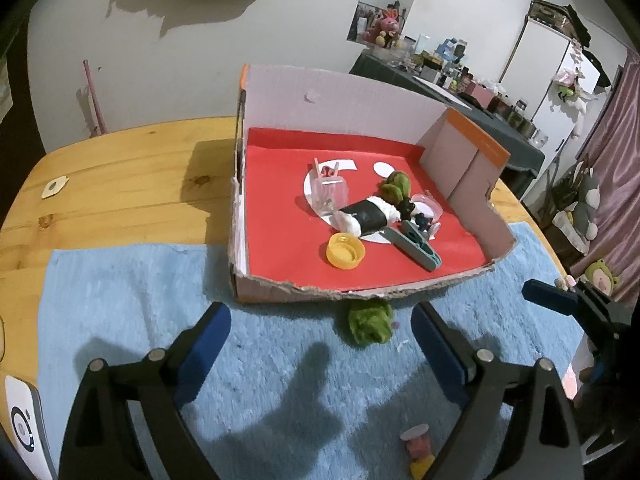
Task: Organize objects
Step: 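Withdraw both grippers from the box toward the green plush and pink figurine, then grasp the green plush with the left gripper while the right gripper grasps the pink figurine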
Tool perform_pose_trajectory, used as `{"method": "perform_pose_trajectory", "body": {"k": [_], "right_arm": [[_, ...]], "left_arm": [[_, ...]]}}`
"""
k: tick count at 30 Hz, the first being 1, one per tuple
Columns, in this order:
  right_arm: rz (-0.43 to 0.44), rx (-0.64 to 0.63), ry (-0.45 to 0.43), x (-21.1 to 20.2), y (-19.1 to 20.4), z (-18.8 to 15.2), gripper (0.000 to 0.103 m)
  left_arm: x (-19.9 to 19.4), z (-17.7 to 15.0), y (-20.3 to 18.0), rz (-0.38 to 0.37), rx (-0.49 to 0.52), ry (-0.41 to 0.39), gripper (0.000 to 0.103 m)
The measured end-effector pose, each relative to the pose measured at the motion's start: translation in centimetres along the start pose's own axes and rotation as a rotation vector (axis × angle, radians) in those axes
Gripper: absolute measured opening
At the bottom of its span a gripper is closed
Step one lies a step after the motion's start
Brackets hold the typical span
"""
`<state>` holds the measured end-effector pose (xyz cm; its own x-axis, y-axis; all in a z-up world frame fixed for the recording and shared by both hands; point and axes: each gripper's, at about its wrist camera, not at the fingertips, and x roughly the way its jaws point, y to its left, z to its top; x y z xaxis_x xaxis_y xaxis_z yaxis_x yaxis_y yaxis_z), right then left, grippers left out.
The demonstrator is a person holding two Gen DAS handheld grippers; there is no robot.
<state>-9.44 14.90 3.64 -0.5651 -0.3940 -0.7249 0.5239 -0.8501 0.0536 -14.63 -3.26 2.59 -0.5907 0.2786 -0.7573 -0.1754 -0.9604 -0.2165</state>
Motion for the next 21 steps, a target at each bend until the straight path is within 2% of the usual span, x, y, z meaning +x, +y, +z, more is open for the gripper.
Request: {"method": "perform_pose_trajectory", "body": {"k": [16,18,20,21], "right_arm": [[0.015,-0.016,0.001,-0.9,2.3,-3.1,0.094],[0.021,-0.015,-0.001,-0.9,2.6,-3.6,0.085],[0.030,-0.014,0.006,-0.9,2.9,-4.0,0.068],[0.036,-0.012,0.010,-0.8,3.1,-4.2,0.064]], "left_arm": [[-0.6,-2.3,-0.7,-0.003,0.012,-0.006,0.093],[-0.6,-2.6,-0.8,-0.010,0.018,-0.009,0.089],[-0.5,-2.7,-1.0,-0.014,0.028,-0.003,0.080],[-0.4,-2.8,-1.2,-0.015,0.032,0.000,0.078]]}}
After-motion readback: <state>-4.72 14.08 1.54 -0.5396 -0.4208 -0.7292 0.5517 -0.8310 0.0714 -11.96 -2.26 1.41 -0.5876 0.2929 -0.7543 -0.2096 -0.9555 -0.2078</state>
